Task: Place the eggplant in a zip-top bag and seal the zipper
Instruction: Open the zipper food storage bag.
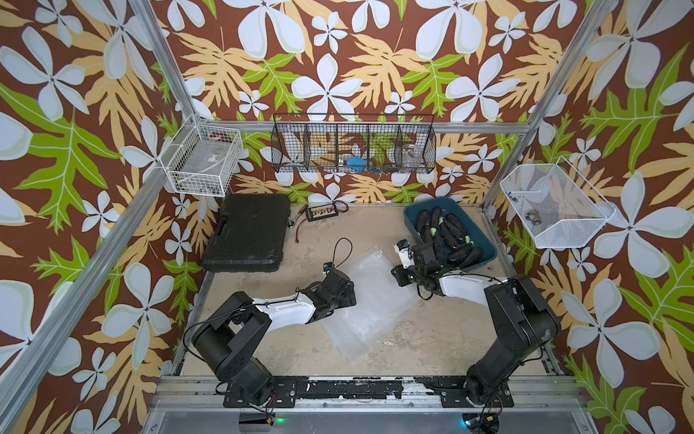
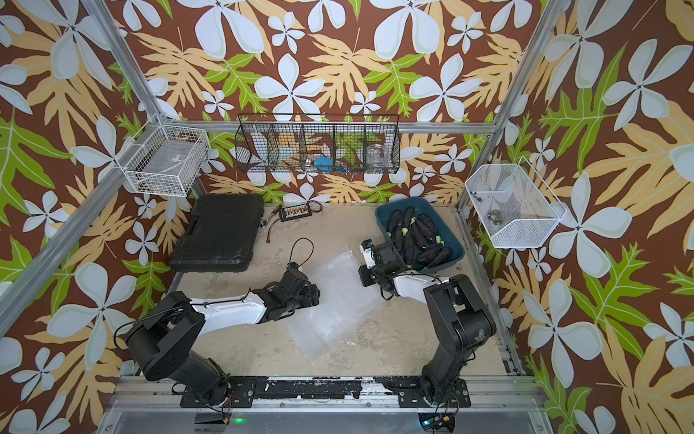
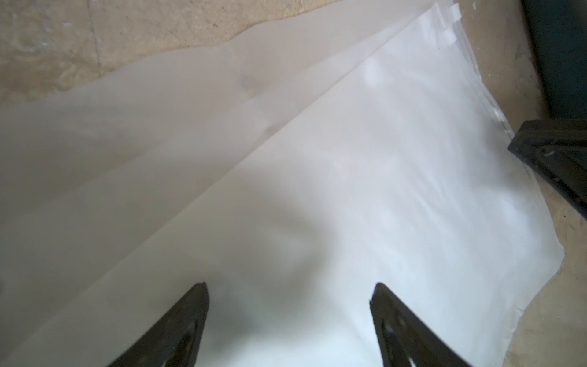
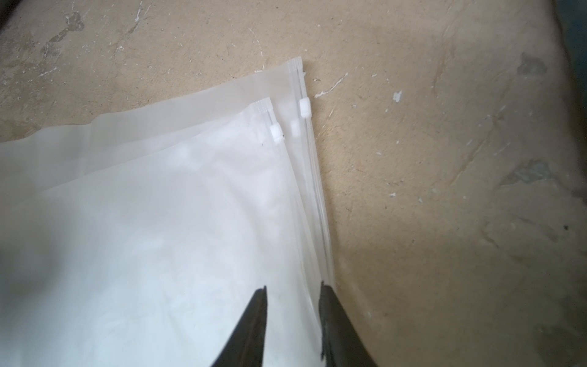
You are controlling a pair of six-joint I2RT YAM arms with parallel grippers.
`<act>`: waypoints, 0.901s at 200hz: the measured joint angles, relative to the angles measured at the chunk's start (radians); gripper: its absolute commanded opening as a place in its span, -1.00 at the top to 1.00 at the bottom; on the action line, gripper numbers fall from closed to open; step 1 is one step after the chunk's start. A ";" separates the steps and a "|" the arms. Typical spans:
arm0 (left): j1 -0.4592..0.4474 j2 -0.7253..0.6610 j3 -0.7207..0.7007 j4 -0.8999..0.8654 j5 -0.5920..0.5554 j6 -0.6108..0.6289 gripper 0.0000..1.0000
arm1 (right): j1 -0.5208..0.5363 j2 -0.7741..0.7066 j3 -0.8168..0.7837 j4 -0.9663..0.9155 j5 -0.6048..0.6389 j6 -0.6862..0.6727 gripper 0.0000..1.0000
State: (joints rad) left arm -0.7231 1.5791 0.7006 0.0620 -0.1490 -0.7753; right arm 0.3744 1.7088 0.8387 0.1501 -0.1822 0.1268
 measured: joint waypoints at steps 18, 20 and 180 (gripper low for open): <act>0.000 0.001 0.000 0.000 0.000 0.000 -0.66 | -0.017 -0.005 0.002 -0.002 0.000 0.000 0.12; 0.000 0.001 0.001 0.000 0.000 0.000 -0.66 | -0.019 -0.005 0.003 -0.002 0.000 0.001 0.12; 0.000 0.013 0.028 -0.022 -0.004 -0.005 -0.70 | -0.012 0.017 0.017 -0.048 -0.097 -0.005 0.97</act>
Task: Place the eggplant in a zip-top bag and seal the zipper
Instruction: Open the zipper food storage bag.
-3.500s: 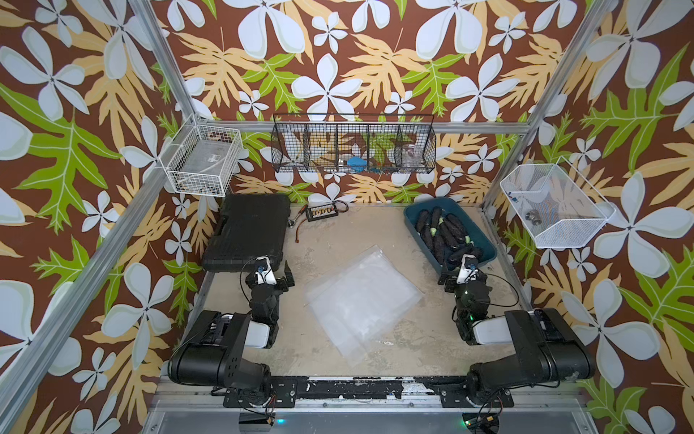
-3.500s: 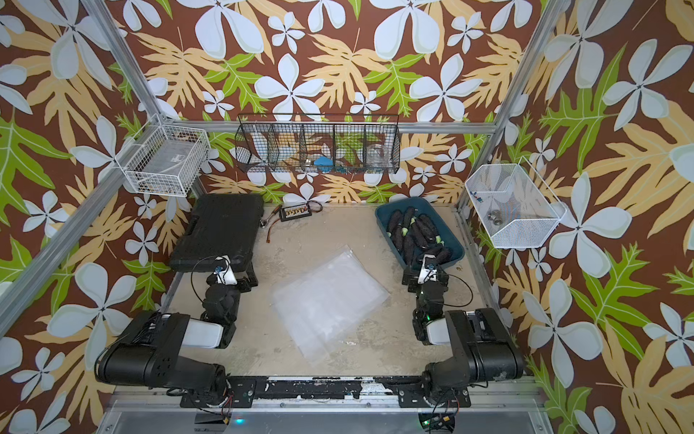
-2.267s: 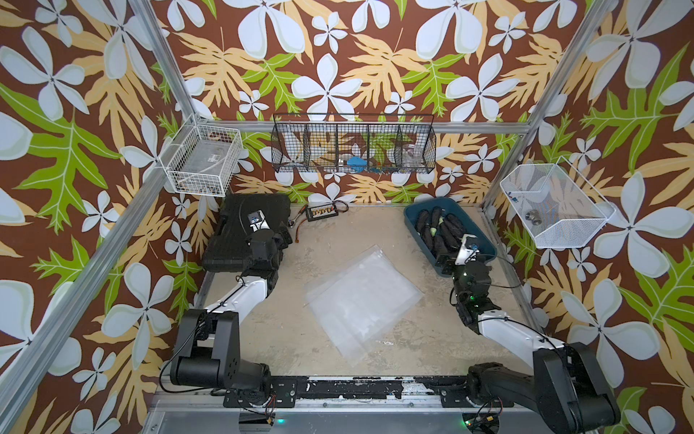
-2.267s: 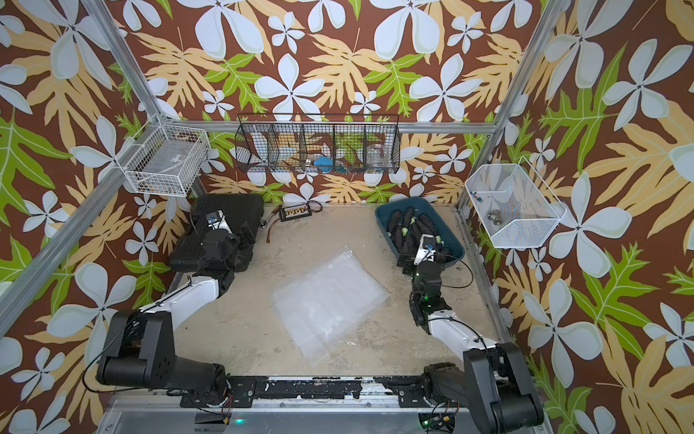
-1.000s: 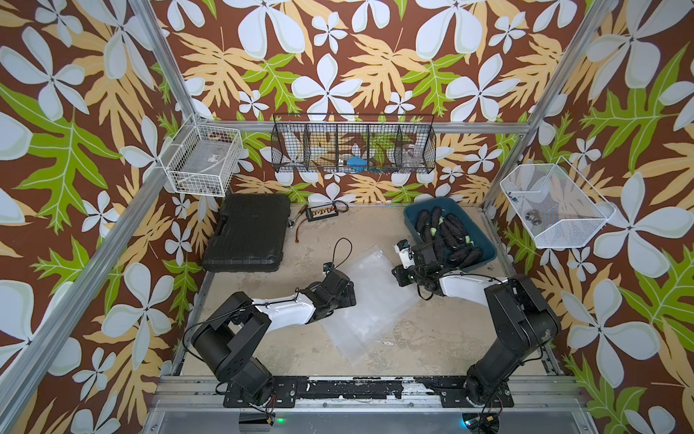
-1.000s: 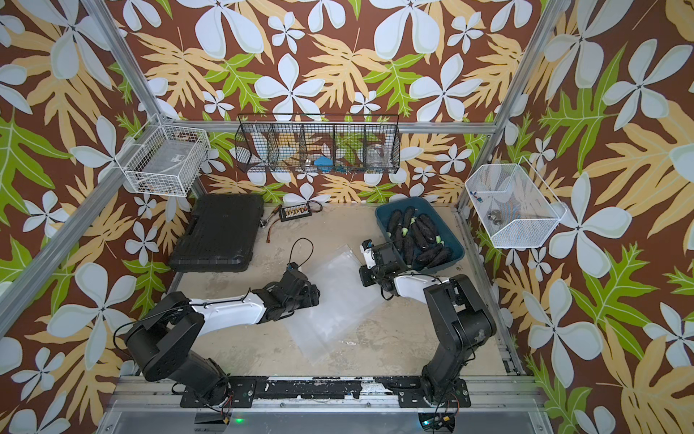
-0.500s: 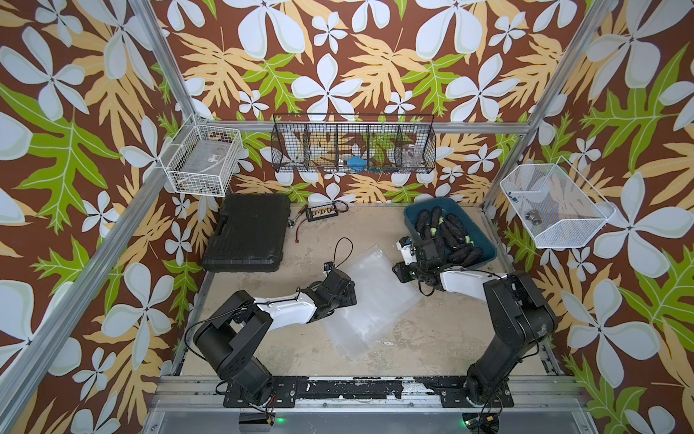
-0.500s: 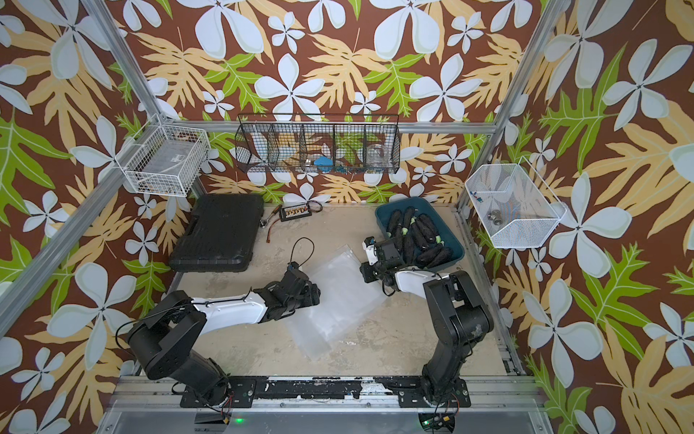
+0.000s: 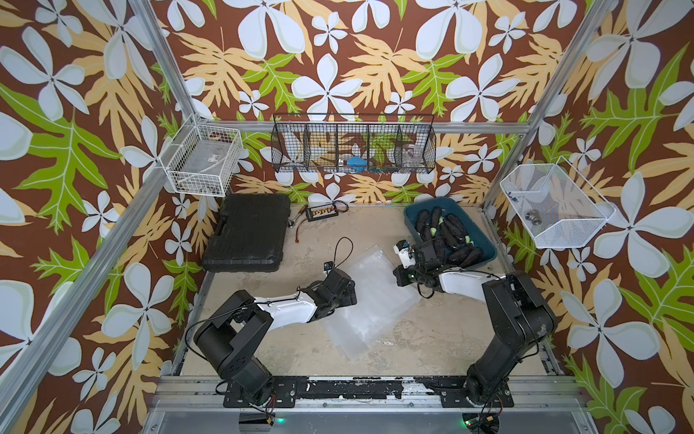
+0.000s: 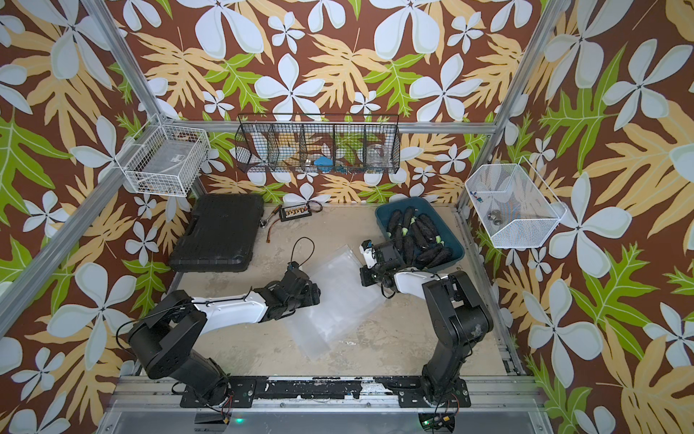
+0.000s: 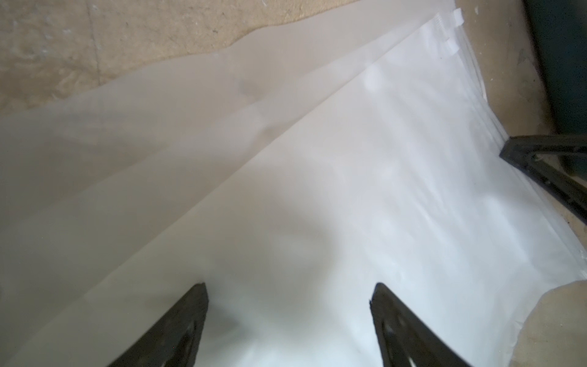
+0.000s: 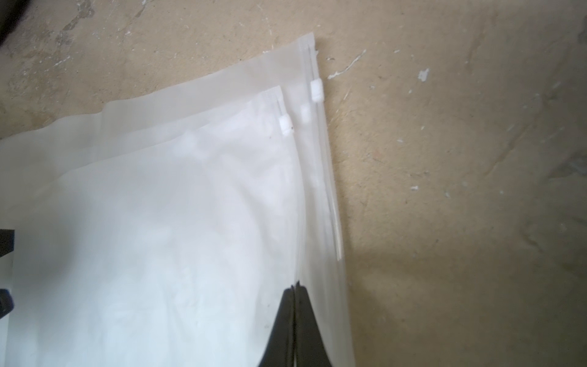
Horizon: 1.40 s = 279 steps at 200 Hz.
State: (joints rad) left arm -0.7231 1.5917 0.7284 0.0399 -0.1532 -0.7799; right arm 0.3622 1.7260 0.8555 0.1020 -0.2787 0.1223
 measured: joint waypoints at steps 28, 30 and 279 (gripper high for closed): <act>0.020 -0.004 0.066 -0.032 0.048 -0.007 -0.73 | 0.050 -0.088 -0.055 0.003 0.031 0.005 0.97; 0.023 -0.005 0.071 -0.034 0.053 -0.009 -0.73 | 0.054 -0.094 -0.058 0.004 0.034 0.005 0.97; 0.067 0.048 0.156 0.144 0.477 -0.211 1.00 | 0.430 -0.307 -0.356 0.474 0.280 0.184 0.97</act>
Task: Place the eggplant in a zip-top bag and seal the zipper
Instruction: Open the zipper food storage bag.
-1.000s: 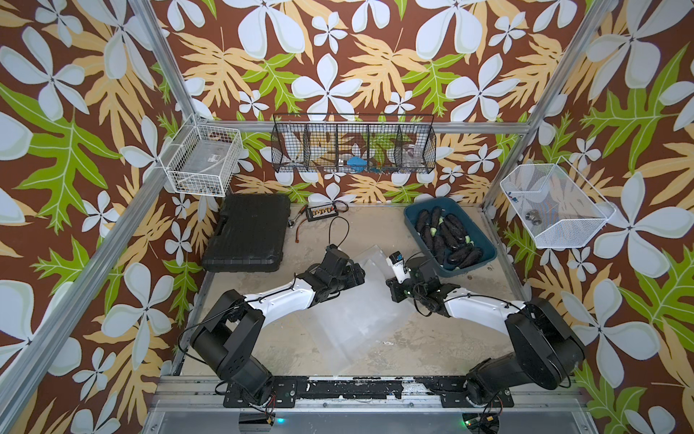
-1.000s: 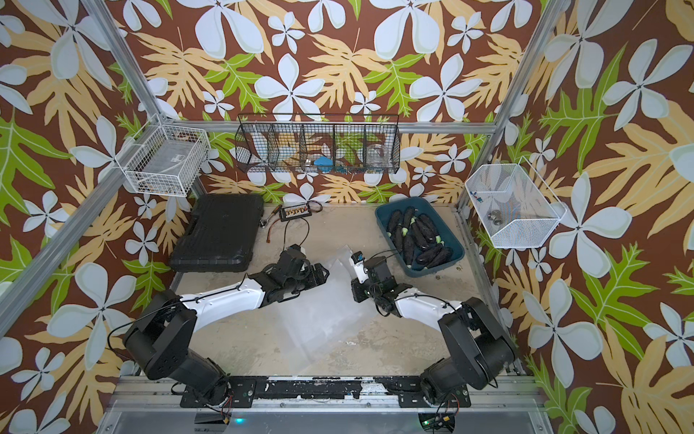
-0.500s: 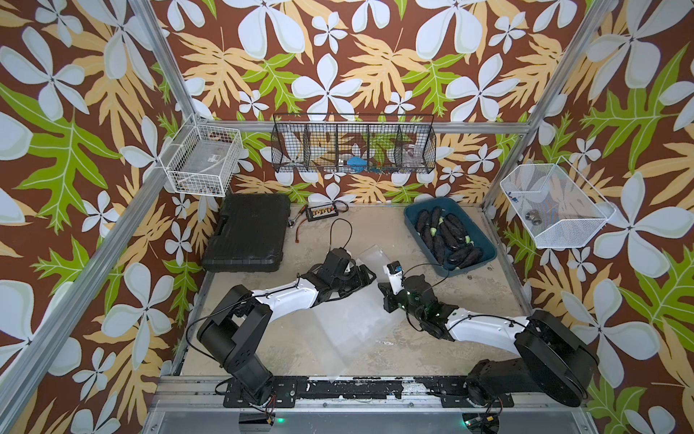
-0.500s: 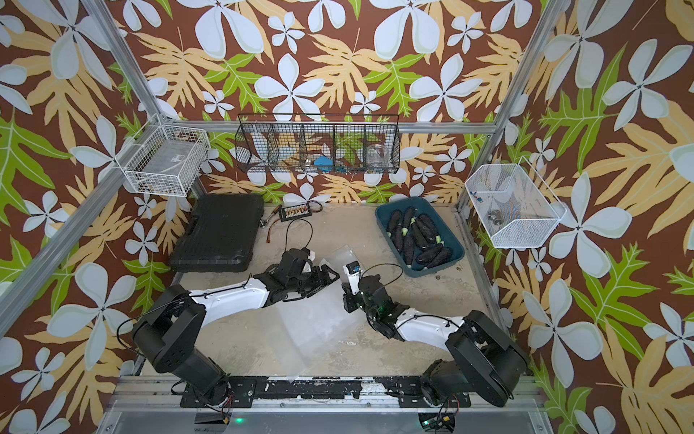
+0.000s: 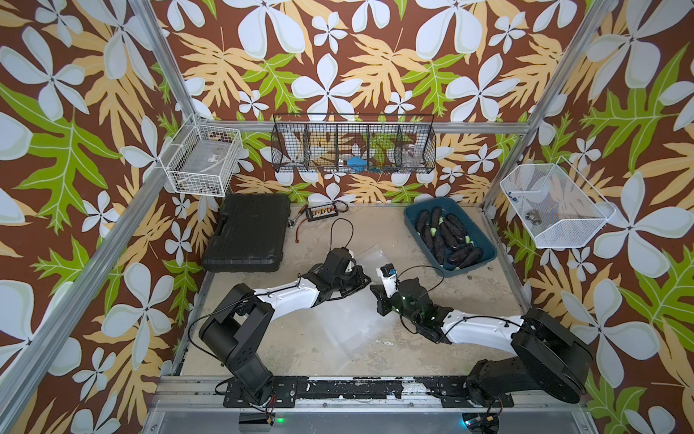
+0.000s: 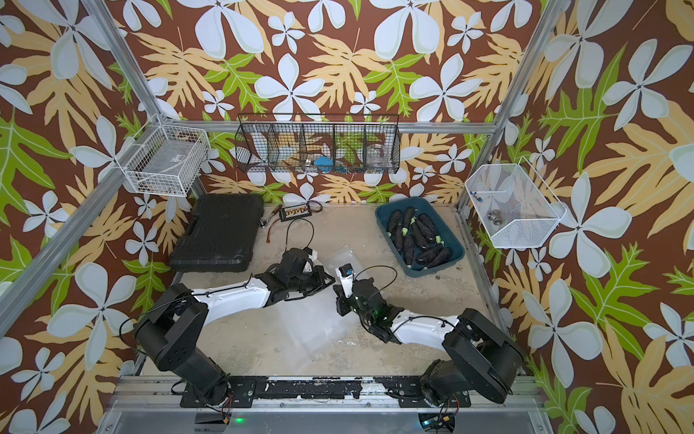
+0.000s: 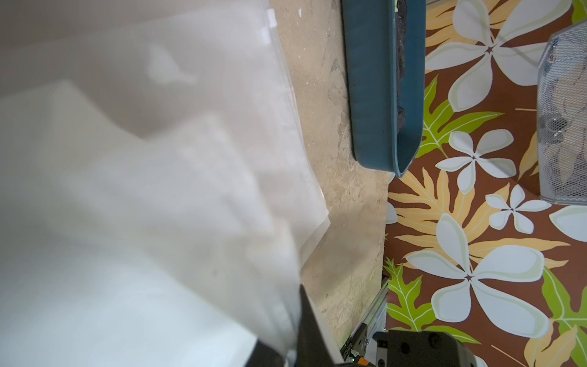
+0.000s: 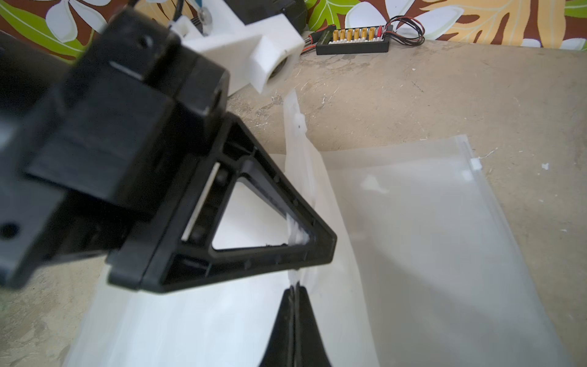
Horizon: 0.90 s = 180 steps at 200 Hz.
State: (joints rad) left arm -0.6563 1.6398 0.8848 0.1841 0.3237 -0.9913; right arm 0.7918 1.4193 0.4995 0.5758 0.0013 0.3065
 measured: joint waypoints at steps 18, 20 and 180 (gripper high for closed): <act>0.000 0.000 0.005 0.000 0.003 0.007 1.00 | -0.001 -0.011 0.000 -0.003 -0.005 0.000 0.86; 0.000 0.000 0.005 0.000 0.004 0.008 1.00 | -0.001 -0.013 0.000 -0.006 -0.005 0.000 0.85; -0.003 -0.027 0.019 -0.053 -0.086 0.241 1.00 | -0.071 -0.114 0.130 -0.554 -0.154 -0.106 0.02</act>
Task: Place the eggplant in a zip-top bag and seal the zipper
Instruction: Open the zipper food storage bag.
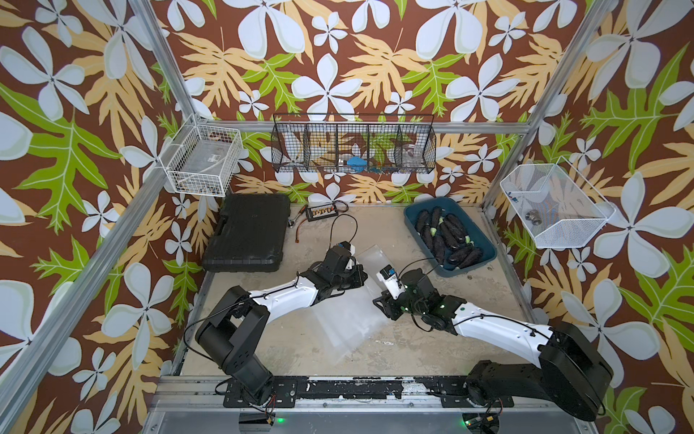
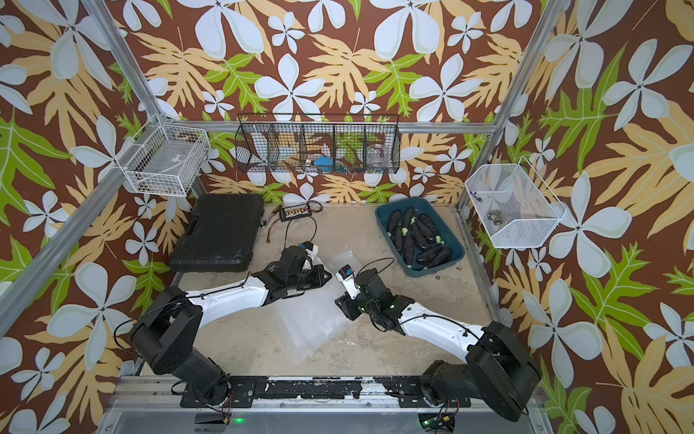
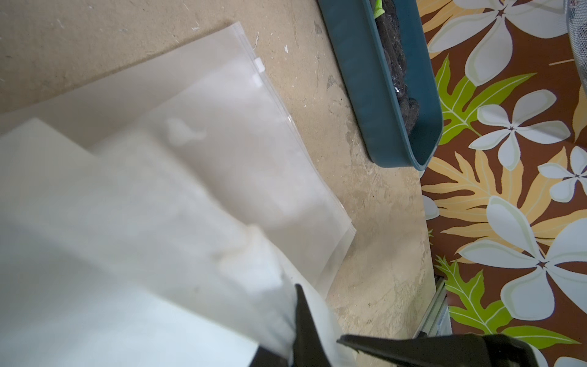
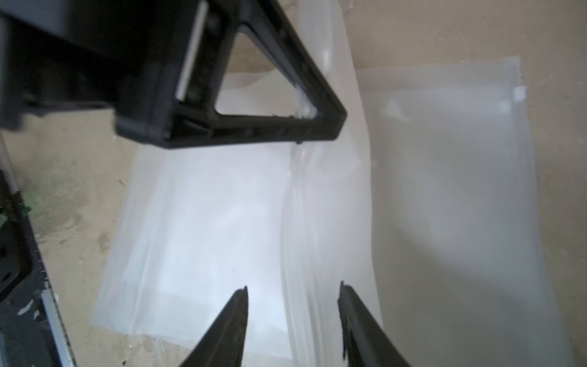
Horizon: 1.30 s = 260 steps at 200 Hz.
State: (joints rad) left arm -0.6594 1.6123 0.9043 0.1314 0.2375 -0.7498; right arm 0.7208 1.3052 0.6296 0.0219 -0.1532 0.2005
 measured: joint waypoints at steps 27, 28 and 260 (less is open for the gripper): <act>0.000 0.000 0.002 -0.001 -0.001 0.008 1.00 | 0.003 -0.001 0.000 -0.015 0.056 0.001 0.03; 0.000 0.000 0.002 -0.001 -0.001 0.009 1.00 | 0.003 -0.001 0.000 -0.015 0.057 0.000 0.03; -0.022 -0.001 0.006 -0.019 -0.015 0.014 1.00 | 0.037 0.113 0.046 0.021 0.263 0.032 -0.03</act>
State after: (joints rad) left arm -0.6815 1.6115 0.9100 0.1123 0.2222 -0.7357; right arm 0.7582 1.4185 0.6754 0.0425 0.1097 0.2321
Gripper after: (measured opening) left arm 0.059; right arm 0.505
